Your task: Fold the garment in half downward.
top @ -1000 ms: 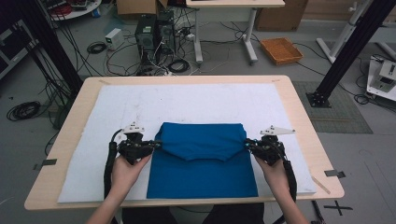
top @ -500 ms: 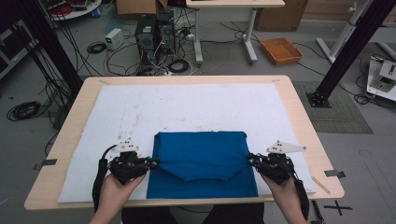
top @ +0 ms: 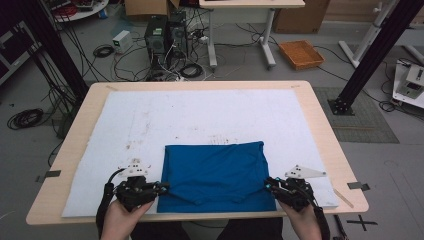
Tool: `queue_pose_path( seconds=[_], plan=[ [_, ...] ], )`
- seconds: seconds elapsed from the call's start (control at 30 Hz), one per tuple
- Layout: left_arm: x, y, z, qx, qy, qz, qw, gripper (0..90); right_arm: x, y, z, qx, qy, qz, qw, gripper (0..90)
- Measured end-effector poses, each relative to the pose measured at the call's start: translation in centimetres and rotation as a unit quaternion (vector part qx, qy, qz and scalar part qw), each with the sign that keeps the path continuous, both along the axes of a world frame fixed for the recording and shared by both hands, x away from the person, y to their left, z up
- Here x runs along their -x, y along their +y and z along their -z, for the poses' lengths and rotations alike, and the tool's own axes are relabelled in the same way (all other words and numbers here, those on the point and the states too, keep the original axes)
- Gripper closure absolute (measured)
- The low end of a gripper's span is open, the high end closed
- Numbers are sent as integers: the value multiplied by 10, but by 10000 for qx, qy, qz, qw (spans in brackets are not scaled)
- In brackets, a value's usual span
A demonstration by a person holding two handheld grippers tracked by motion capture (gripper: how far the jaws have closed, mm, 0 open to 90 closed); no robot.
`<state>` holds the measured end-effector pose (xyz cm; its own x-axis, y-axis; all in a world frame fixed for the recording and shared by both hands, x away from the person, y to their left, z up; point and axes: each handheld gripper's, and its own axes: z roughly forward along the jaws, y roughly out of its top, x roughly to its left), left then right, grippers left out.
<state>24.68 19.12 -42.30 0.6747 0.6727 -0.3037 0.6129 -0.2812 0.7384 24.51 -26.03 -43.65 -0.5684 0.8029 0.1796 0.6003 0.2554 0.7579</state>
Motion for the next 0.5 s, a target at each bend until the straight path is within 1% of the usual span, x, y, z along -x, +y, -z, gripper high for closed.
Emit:
queue_pose_path(
  seconds=[0.1, 0.13, 0.17, 0.23, 0.33, 0.5],
  plan=[
    [-2, -3, 2, -27, 20, 29, 10000, 858, -4, 6, 7, 179, 58, -32, 9998, 750],
    [-2, -3, 3, -47, 14, 45, 10000, 859, -5, 7, 9, 239, 93, -34, 9997, 778],
    [-2, -4, 4, -72, 14, 63, 10000, 859, -6, 8, 10, 281, 110, -77, 9995, 833],
    [-3, -4, 6, -74, 22, 53, 10000, 859, -5, 8, 10, 321, 61, -105, 9994, 883],
    [-2, -1, 6, -40, 40, 62, 10000, 861, -1, 5, 6, 252, 15, -75, 9997, 895],
    [1, 6, 0, 150, 65, 91, 9998, 861, 10, -1, -5, -12, -28, -117, 9999, 895]
  ],
)
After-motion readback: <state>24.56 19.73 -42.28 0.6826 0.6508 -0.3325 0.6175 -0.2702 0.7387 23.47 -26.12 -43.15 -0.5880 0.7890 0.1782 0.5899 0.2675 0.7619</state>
